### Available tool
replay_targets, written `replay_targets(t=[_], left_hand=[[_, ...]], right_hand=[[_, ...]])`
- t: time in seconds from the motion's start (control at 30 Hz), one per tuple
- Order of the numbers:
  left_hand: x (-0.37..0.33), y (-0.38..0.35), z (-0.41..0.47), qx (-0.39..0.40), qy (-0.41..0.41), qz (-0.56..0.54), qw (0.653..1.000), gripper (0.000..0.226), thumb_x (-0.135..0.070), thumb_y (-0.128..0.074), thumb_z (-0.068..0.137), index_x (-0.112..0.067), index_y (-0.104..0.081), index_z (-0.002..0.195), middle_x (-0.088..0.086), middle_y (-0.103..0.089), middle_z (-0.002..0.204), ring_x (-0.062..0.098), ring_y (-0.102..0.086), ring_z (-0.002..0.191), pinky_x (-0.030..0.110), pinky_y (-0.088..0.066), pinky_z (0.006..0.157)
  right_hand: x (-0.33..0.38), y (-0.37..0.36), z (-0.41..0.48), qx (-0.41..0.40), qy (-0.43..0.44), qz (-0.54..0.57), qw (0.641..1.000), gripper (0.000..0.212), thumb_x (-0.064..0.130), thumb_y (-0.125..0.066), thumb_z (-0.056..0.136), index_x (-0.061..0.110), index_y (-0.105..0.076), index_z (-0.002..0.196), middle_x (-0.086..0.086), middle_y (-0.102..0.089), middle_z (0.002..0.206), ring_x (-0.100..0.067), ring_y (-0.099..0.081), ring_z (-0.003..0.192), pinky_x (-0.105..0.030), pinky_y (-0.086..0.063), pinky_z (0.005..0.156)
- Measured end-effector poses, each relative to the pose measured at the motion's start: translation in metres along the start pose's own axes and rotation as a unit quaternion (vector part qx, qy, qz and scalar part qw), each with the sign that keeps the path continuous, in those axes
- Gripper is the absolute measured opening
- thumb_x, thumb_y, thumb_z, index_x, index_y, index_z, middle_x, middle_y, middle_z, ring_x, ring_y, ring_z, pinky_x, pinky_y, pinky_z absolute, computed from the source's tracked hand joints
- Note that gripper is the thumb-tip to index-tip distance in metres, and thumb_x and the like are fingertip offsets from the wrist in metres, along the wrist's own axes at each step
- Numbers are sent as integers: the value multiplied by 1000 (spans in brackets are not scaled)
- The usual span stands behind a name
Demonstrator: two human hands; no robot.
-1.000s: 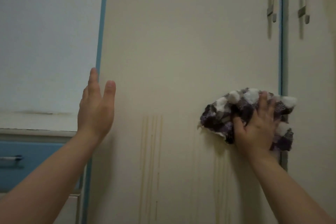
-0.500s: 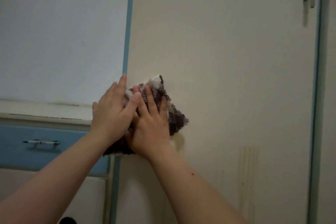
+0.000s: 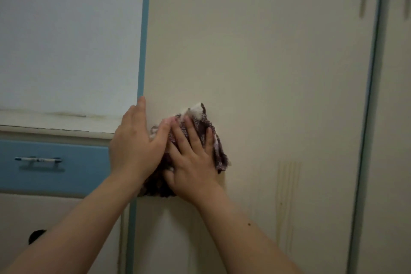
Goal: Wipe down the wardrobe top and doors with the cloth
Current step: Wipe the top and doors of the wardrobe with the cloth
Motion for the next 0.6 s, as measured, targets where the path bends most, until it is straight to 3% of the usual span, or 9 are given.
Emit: replay_targets(t=[0.13, 0.33, 0.47, 0.6], left_hand=[[10, -10, -15, 19, 42, -38, 998, 83, -61, -27, 75, -28, -4, 147, 9, -10, 156, 27, -15, 141, 47, -21, 110], [10, -26, -23, 20, 68, -98, 993, 82, -59, -28, 75, -24, -9, 147, 9, -12, 155, 25, -15, 142, 42, -18, 111], [13, -28, -23, 5, 71, -104, 992, 79, -58, -28, 77, -26, -12, 147, 9, -15, 154, 27, -18, 140, 43, -18, 111], [15, -30, -25, -2, 73, -109, 991, 75, -56, -27, 79, -28, -12, 147, 8, -14, 155, 26, -17, 141, 44, -16, 112]], right_hand=[[-68, 27, -35, -17, -64, -45, 997, 72, 45, -49, 69, 23, -38, 136, -6, -32, 149, -30, -21, 140, -61, -8, 110], [-195, 75, -103, -15, -201, -89, 975, 69, 47, -42, 75, 18, -38, 138, -7, -20, 152, -31, -8, 143, -57, 2, 110], [-229, 92, -131, -35, -257, -71, 963, 68, 43, -40, 77, 18, -32, 140, -11, -22, 152, -31, -9, 142, -65, -6, 108], [-230, 91, -154, -49, -291, -52, 954, 71, 40, -39, 78, 10, -33, 141, -15, -25, 151, -31, -10, 142, -64, -17, 107]])
Point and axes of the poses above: each hand's wrist, its own z-axis towards the middle knuckle, its own y-axis out of the back of the hand, x = y × z, the point moved 6 cm from there along z, towards the middle knuckle
